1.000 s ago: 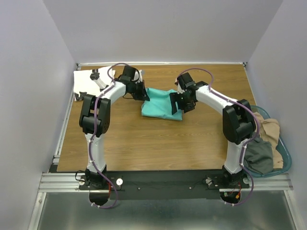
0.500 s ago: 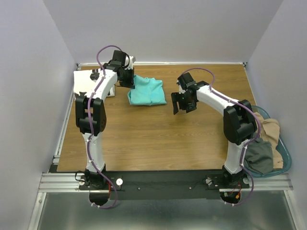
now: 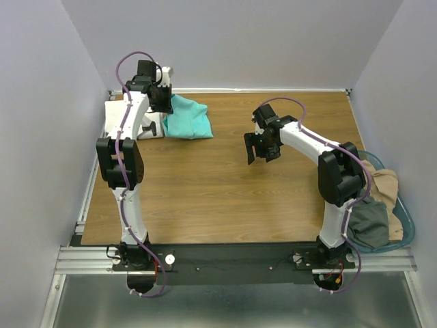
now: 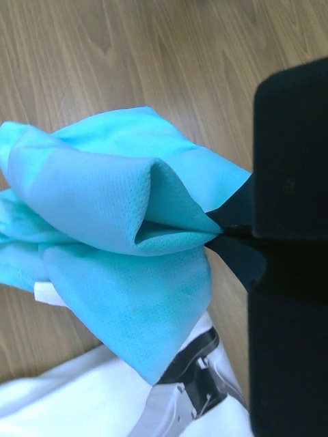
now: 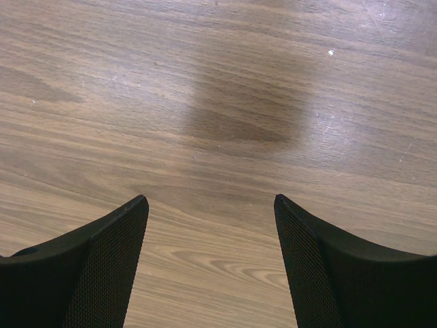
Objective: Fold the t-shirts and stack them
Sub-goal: Neatly place the folded tshirt to the corner
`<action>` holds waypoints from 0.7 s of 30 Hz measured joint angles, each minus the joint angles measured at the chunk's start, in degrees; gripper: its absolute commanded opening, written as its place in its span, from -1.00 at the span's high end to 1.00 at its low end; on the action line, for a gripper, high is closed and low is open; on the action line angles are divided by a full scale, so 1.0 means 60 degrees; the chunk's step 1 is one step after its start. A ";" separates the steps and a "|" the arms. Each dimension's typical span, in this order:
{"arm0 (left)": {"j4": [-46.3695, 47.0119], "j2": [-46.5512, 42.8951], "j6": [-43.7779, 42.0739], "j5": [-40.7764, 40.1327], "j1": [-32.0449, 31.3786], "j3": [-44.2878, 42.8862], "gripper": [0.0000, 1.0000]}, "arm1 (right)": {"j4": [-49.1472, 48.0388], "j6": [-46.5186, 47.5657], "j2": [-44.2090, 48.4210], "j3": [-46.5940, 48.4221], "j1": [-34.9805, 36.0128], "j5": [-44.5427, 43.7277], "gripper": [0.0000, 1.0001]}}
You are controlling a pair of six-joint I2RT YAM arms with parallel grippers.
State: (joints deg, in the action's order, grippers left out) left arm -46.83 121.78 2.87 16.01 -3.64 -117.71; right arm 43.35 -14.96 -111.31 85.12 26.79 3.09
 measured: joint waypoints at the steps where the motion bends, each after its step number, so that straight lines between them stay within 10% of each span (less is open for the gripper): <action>1: 0.0000 0.0018 -0.0044 0.0051 0.0084 -0.0007 1.00 | 0.0004 0.0000 0.0000 0.0000 0.0000 0.0000 -0.62; 21: 0.0066 0.0015 -0.0280 0.0856 0.1632 -0.0251 1.00 | 0.0222 0.0011 0.0000 0.0000 0.0000 -0.0007 -0.62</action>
State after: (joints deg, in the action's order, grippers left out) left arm -46.44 121.86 1.19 21.15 6.15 -119.22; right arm 44.69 -14.90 -111.31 85.12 26.79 3.05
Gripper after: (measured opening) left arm 0.016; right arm 0.809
